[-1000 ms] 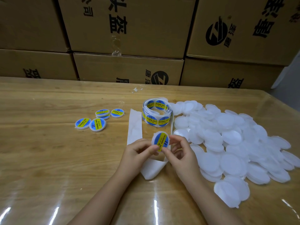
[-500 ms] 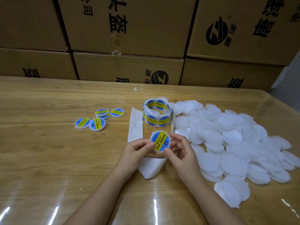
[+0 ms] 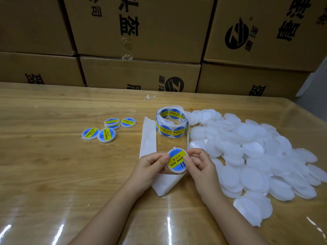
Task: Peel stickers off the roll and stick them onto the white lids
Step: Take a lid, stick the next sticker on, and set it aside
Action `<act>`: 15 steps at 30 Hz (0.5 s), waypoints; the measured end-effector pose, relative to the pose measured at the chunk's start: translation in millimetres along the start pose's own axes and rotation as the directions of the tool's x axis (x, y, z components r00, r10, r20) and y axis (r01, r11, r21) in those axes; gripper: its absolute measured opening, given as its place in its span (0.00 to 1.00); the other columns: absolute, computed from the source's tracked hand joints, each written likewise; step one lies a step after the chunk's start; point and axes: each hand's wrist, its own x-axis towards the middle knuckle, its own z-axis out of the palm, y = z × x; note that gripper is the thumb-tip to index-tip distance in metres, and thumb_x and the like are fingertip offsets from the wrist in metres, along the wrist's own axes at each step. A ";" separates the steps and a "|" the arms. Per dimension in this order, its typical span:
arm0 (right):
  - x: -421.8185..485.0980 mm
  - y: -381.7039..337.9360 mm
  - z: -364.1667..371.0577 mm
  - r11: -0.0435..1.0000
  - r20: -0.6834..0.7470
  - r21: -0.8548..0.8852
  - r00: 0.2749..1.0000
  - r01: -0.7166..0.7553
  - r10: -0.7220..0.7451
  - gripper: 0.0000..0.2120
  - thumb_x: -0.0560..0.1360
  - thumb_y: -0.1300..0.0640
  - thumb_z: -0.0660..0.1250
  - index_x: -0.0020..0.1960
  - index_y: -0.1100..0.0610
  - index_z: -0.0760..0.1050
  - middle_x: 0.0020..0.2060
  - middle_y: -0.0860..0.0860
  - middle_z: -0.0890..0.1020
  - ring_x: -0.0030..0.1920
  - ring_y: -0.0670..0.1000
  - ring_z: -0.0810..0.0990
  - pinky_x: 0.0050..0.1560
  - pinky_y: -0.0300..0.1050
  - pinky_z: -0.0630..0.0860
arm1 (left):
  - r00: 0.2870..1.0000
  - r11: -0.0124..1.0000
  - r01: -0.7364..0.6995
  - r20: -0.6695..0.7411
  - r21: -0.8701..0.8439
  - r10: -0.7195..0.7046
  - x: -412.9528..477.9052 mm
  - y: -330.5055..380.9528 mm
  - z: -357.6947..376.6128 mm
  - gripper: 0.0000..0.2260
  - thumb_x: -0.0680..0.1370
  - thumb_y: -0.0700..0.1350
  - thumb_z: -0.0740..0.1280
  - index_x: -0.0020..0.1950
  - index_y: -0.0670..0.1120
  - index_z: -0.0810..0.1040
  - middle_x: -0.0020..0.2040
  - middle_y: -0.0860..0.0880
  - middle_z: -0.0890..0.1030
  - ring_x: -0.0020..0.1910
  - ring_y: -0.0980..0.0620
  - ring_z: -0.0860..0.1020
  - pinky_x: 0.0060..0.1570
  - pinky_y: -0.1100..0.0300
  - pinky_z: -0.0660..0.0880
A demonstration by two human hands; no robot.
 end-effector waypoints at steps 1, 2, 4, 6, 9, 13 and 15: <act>0.0 0.7 0.3 1.000 0.008 -0.009 1.000 0.001 -0.001 0.06 0.76 0.64 0.66 0.47 0.54 0.74 0.33 0.62 0.81 0.36 0.47 0.82 0.41 0.34 0.76 | 1.000 1.000 -0.009 0.008 -0.003 0.009 0.0 0.0 0.4 0.10 0.75 0.49 0.63 0.42 0.51 0.85 0.40 0.54 0.83 0.40 0.57 0.77 0.42 0.67 0.73; -0.2 1.1 0.1 1.000 0.019 -0.019 1.000 -0.001 0.001 0.06 0.76 0.64 0.67 0.47 0.53 0.75 0.33 0.63 0.81 0.36 0.47 0.82 0.41 0.35 0.76 | 1.000 1.000 -0.018 0.014 -0.009 0.019 0.0 0.0 0.5 0.11 0.75 0.49 0.62 0.43 0.51 0.85 0.41 0.54 0.84 0.42 0.57 0.79 0.44 0.67 0.73; -0.9 1.9 0.1 0.999 0.052 -0.033 0.999 -0.011 0.013 0.06 0.76 0.62 0.68 0.46 0.52 0.76 0.35 0.63 0.81 0.37 0.49 0.81 0.42 0.37 0.76 | 0.999 0.999 -0.034 0.007 -0.002 0.034 0.6 -0.5 0.3 0.11 0.76 0.49 0.61 0.44 0.50 0.84 0.43 0.51 0.85 0.44 0.57 0.81 0.46 0.67 0.74; -1.8 2.1 0.7 0.999 0.089 -0.048 0.996 -0.019 0.024 0.04 0.75 0.59 0.68 0.44 0.50 0.77 0.35 0.63 0.81 0.37 0.49 0.81 0.40 0.38 0.76 | 0.999 0.998 -0.045 -0.014 0.031 0.046 1.0 -1.8 0.5 0.12 0.76 0.49 0.61 0.46 0.48 0.84 0.44 0.50 0.84 0.45 0.56 0.80 0.48 0.65 0.74; -2.0 2.4 0.9 0.998 0.092 -0.059 0.995 -0.025 0.030 0.02 0.74 0.53 0.69 0.43 0.50 0.77 0.33 0.61 0.81 0.37 0.49 0.80 0.40 0.39 0.74 | 0.997 0.997 -0.061 -0.043 0.042 0.062 1.3 -3.5 2.3 0.12 0.75 0.49 0.62 0.53 0.47 0.82 0.46 0.52 0.84 0.47 0.56 0.80 0.50 0.64 0.74; -1.8 2.1 0.2 0.998 0.065 -0.058 0.997 -0.033 0.037 0.09 0.73 0.49 0.67 0.45 0.56 0.76 0.35 0.58 0.83 0.39 0.50 0.81 0.42 0.42 0.74 | 0.987 0.989 -0.121 -0.101 0.082 0.129 2.7 -4.3 0.1 0.18 0.71 0.43 0.73 0.59 0.51 0.76 0.35 0.57 0.77 0.38 0.58 0.75 0.44 0.62 0.74; -2.0 1.6 0.2 0.997 0.071 -0.070 0.997 -0.029 0.034 0.10 0.72 0.49 0.66 0.45 0.56 0.76 0.33 0.55 0.83 0.36 0.46 0.80 0.40 0.36 0.73 | 0.982 0.979 -0.150 -0.096 0.139 0.164 2.6 -4.8 -0.1 0.20 0.68 0.41 0.74 0.58 0.53 0.77 0.36 0.58 0.78 0.38 0.59 0.75 0.44 0.65 0.74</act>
